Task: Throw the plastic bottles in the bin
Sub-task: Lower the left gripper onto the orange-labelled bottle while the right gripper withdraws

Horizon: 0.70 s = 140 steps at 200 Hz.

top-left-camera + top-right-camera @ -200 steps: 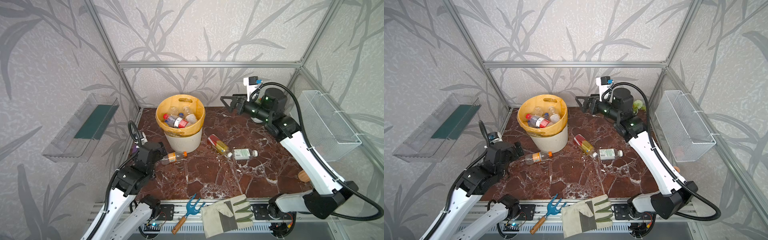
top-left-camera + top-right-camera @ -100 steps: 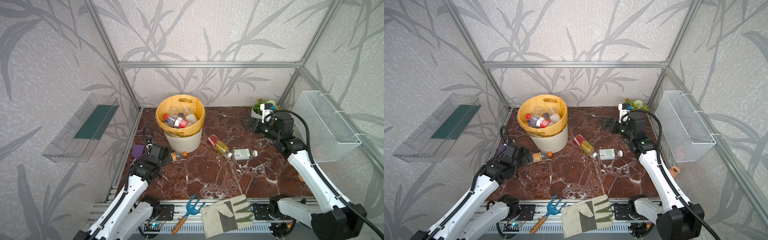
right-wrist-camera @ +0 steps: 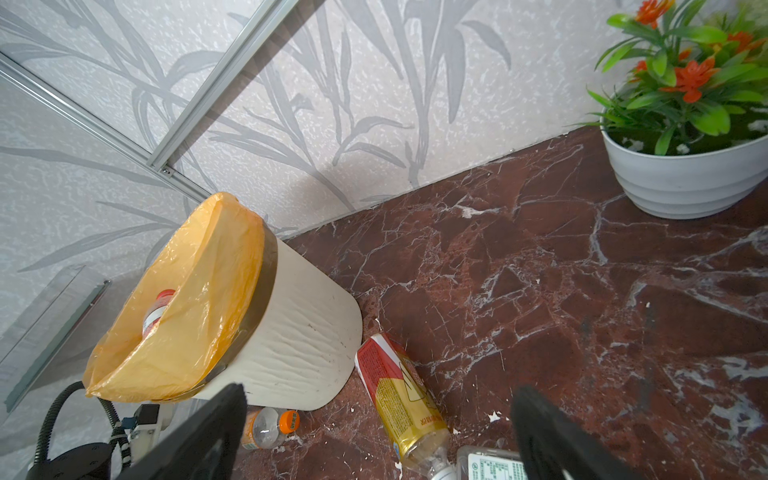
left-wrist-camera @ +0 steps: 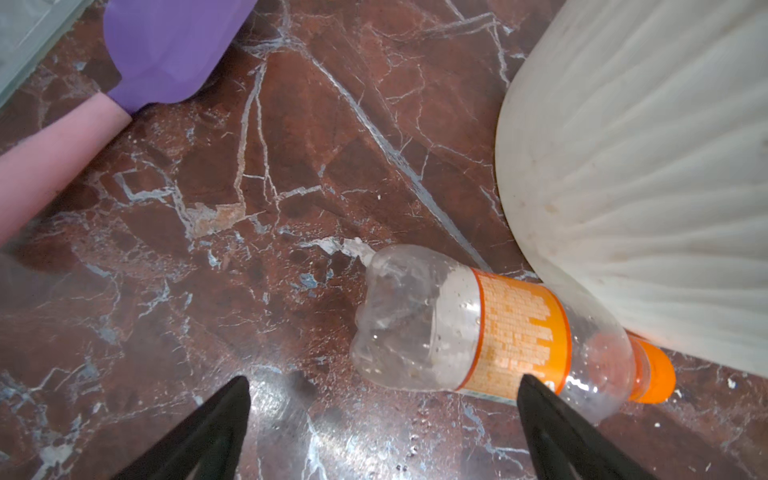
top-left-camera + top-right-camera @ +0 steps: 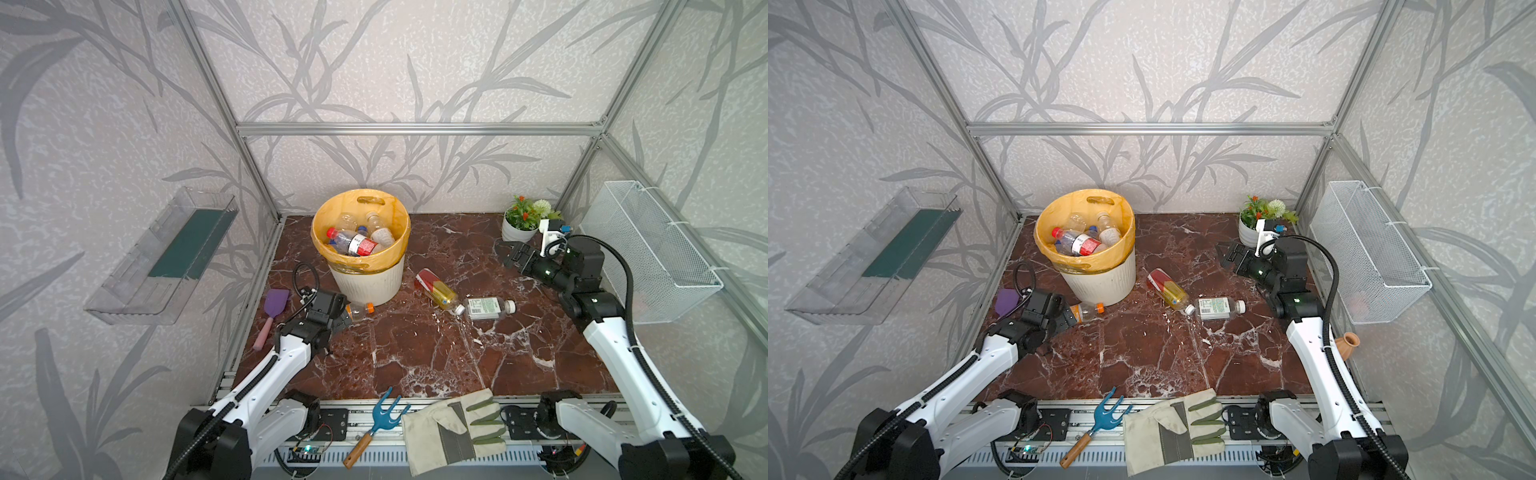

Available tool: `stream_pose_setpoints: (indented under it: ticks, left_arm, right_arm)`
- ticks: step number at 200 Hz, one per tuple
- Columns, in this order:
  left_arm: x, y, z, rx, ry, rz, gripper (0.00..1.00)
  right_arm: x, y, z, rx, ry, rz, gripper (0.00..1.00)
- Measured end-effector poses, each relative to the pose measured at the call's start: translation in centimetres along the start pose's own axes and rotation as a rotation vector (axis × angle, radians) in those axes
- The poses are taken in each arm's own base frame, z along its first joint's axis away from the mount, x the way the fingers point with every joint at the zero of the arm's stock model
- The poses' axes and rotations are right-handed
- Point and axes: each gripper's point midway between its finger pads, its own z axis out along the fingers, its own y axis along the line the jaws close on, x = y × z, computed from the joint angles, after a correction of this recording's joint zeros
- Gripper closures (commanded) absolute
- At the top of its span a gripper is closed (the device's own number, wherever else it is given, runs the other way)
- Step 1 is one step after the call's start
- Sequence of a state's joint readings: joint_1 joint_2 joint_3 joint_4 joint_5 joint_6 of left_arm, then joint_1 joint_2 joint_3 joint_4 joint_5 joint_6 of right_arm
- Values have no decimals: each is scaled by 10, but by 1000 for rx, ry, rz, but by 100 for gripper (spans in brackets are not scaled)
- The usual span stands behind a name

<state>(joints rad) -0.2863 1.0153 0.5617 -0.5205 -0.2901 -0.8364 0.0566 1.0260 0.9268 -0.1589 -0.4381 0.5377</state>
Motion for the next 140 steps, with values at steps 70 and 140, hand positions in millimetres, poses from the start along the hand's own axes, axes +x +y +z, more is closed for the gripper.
stream_pose_setpoints:
  ticks: [70, 140]
  left_arm:
    - [0, -3, -11, 32, 31, -501, 0]
    - [14, 13, -7, 40, 18, -842, 4]
  right_arm:
    - [6, -9, 1, 2, 10, 47, 1]
    - [3, -8, -3, -10, 0, 58, 1]
